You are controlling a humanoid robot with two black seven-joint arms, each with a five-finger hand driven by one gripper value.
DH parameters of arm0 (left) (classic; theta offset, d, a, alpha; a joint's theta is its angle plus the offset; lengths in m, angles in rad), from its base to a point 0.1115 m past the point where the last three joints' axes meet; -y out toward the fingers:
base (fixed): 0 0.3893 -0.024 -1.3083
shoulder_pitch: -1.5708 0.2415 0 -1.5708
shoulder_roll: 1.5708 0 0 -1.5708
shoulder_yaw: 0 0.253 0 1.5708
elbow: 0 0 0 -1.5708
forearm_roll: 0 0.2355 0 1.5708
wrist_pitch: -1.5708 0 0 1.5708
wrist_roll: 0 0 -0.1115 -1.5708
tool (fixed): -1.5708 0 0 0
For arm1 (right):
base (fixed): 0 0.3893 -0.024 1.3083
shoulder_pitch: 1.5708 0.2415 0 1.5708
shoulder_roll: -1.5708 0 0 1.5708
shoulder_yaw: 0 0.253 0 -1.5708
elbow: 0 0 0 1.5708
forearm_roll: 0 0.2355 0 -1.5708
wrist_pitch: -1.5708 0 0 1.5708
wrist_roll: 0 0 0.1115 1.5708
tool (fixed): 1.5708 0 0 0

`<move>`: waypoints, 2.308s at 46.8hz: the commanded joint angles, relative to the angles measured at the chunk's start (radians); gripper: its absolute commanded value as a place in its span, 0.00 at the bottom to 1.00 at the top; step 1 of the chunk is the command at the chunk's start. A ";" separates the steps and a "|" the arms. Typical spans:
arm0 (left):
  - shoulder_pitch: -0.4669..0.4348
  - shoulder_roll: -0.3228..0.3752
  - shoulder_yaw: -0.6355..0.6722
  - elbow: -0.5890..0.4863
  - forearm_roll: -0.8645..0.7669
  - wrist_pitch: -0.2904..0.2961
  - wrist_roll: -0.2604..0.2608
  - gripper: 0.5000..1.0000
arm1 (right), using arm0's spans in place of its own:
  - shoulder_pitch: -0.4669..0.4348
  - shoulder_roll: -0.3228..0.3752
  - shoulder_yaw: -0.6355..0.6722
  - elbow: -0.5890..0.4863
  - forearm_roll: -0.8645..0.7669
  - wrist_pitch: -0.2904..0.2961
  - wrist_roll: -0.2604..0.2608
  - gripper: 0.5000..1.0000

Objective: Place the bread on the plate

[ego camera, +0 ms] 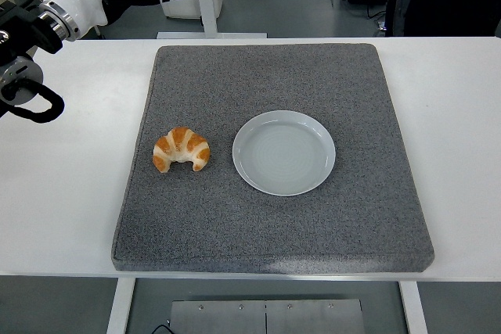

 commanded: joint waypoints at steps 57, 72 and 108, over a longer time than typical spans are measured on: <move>0.016 0.120 0.238 -0.135 0.791 -0.005 -0.067 1.00 | 0.000 0.000 0.000 0.000 0.000 0.000 0.000 1.00; 0.072 0.102 0.238 -0.123 0.940 0.038 -0.122 1.00 | 0.000 0.000 0.000 0.000 0.000 0.000 0.000 1.00; 0.207 -0.005 0.243 0.078 0.972 0.109 -0.190 0.99 | 0.000 0.000 0.000 0.000 0.000 0.000 0.000 1.00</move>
